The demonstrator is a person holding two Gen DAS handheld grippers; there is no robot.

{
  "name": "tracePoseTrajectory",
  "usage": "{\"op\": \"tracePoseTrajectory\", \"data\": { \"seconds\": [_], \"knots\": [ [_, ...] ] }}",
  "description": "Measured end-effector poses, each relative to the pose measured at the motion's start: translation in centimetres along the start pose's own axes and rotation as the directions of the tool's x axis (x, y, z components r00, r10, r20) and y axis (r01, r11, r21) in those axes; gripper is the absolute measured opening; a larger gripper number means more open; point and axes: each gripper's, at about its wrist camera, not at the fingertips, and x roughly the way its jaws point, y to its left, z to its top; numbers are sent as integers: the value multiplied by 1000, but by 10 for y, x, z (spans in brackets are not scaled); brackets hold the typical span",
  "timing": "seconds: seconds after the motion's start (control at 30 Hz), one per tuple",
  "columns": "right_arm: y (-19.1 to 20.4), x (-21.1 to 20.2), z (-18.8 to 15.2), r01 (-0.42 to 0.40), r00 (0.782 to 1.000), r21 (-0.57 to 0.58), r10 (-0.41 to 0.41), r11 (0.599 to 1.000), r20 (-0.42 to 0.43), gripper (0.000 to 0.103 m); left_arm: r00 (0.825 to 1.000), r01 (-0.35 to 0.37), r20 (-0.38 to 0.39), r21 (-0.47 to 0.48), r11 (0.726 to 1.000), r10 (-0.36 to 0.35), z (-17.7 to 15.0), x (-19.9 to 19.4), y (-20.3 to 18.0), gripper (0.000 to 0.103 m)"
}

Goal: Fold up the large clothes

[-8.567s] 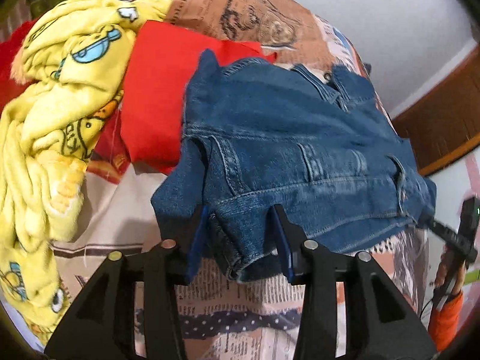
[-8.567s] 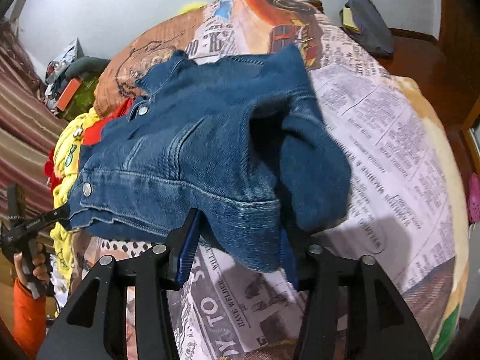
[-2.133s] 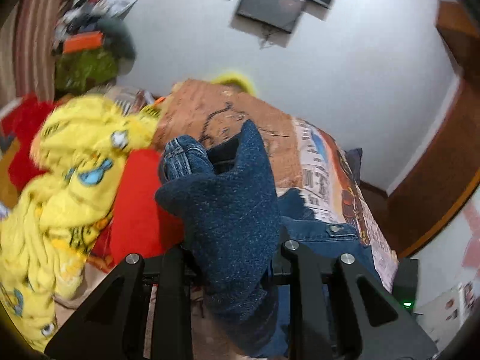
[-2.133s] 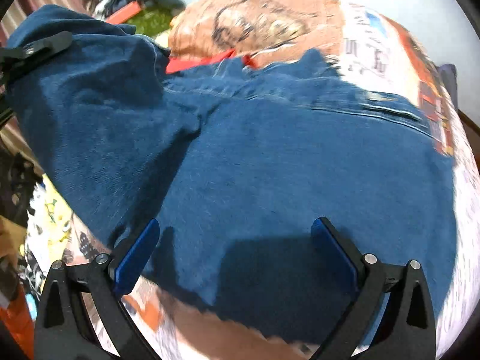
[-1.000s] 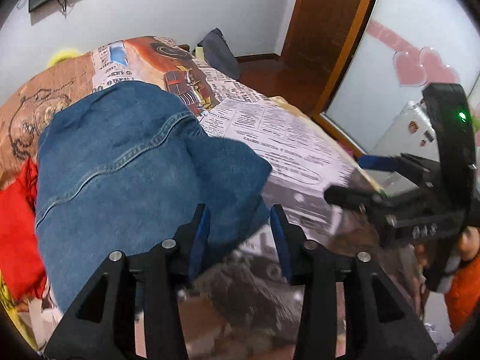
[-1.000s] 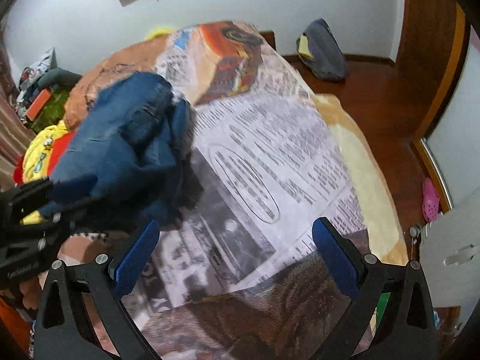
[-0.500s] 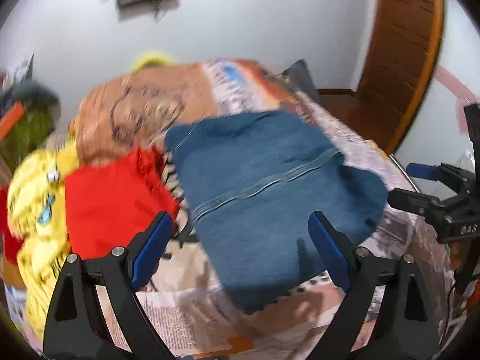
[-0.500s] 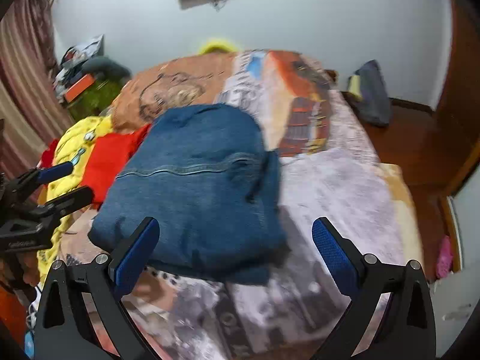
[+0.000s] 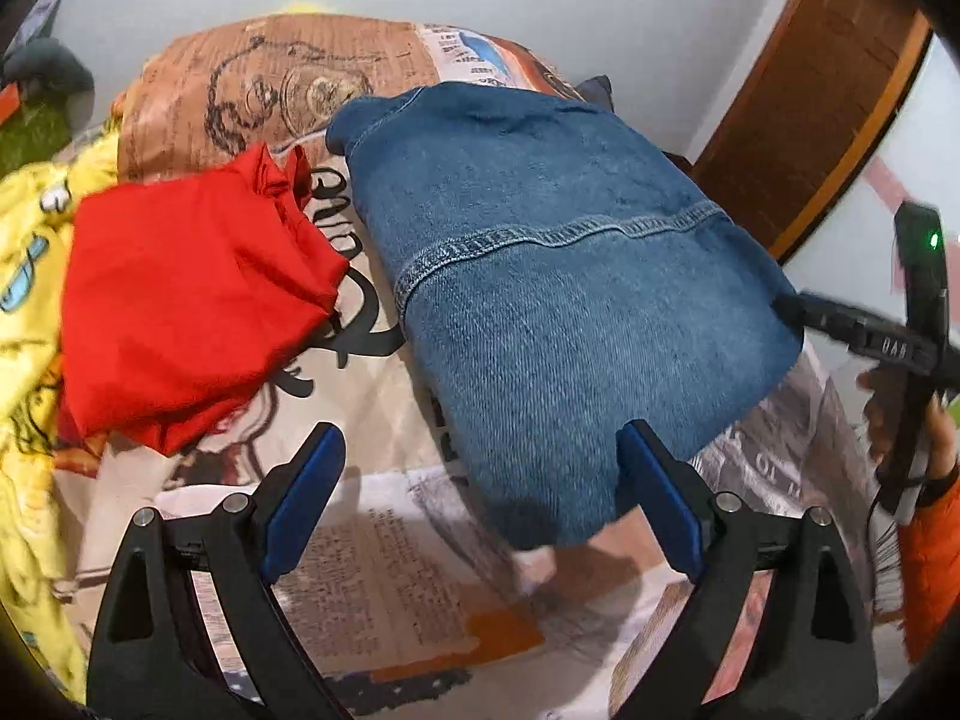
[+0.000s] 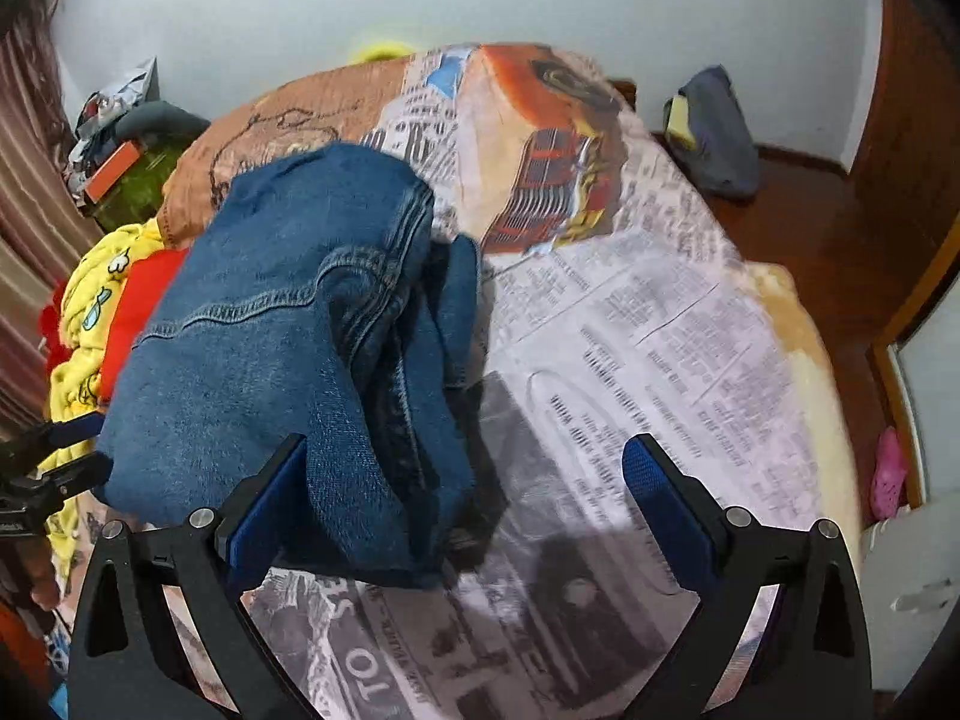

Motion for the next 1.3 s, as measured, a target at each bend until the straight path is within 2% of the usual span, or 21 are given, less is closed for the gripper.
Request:
{"op": "tracePoseTrajectory", "data": {
  "seconds": [0.07, 0.1, 0.17, 0.2, 0.3, 0.37, 0.47, 0.53, 0.6, 0.67, 0.73, 0.8, 0.87, 0.93, 1.03, 1.1, 1.17, 1.23, 1.3],
  "knots": [
    [5, -12, 3, 72, 997, -17, -71, 997, 32, 100, 998, -65, 13, 51, 997, 64, 2, -9, -5, 94],
    [8, -15, 5, 81, 996, -19, -80, 997, 45, 100, 993, -113, 32, 74, 991, 111, 4, -14, -7, 94],
    [14, -25, 11, 28, 998, -36, -25, 999, 63, 100, 977, -209, 74, 106, 972, 202, 12, -23, -9, 94],
    [19, -29, 14, 5, 997, -50, -1, 999, 72, 101, 971, -232, 88, 111, 966, 223, 16, -25, -9, 94],
    [35, -31, 24, -21, 995, -100, 30, 995, 98, 102, 967, -244, 103, 106, 964, 233, 35, -26, -5, 94],
    [44, -23, 31, -26, 995, -126, 38, 992, 94, 102, 973, -217, 104, 82, 973, 208, 48, -22, -1, 94],
    [49, 3, 40, -47, 997, -139, 54, 989, 47, 102, 979, -190, 84, 43, 981, 186, 61, -9, 2, 94],
    [42, 22, 43, -38, 999, -122, 38, 992, -1, 101, 978, -201, 71, 41, 979, 198, 64, 2, 2, 94],
    [33, 34, 46, 1, 1000, -108, -4, 994, -30, 100, 967, -252, 57, 58, 966, 249, 64, 13, 3, 94],
    [16, 39, 51, 42, 998, -91, -45, 995, -32, 100, 946, -322, 74, 89, 942, 317, 62, 20, 5, 94],
    [0, 37, 56, -14, 999, -58, 12, 998, -45, 100, 926, -377, 70, 99, 921, 372, 65, 25, 13, 94],
    [-14, 33, 60, -47, 997, 5, 47, 999, -59, 100, 923, -384, 61, 84, 919, 380, 70, 24, 23, 94],
    [-16, 24, 65, -24, 999, 12, 25, 1000, -45, 100, 919, -394, 63, 64, 917, 390, 77, 19, 31, 94],
    [-12, 14, 69, -4, 1000, -4, 4, 1000, -24, 101, 926, -374, 76, 46, 926, 370, 82, 12, 34, 94],
    [-5, 4, 73, -96, 995, 2, 96, 995, -6, 102, 953, -291, 93, 12, 957, 289, 86, 0, 34, 94],
    [-1, 4, 71, -166, 986, 27, 167, 986, -21, 102, 978, -195, 77, -14, 981, 195, 86, -2, 33, 94],
    [3, 12, 68, -230, 971, 47, 233, 972, -57, 102, 997, -71, 36, -52, 996, 73, 83, 3, 34, 94],
    [5, 26, 61, -269, 956, 67, 275, 961, -100, 102, 999, 35, -6, -93, 995, -36, 78, 13, 35, 94],
    [2, 44, 55, -293, 940, 107, 307, 950, -148, 102, 992, 111, -42, -135, 985, -118, 73, 24, 36, 94]
  ]
}}
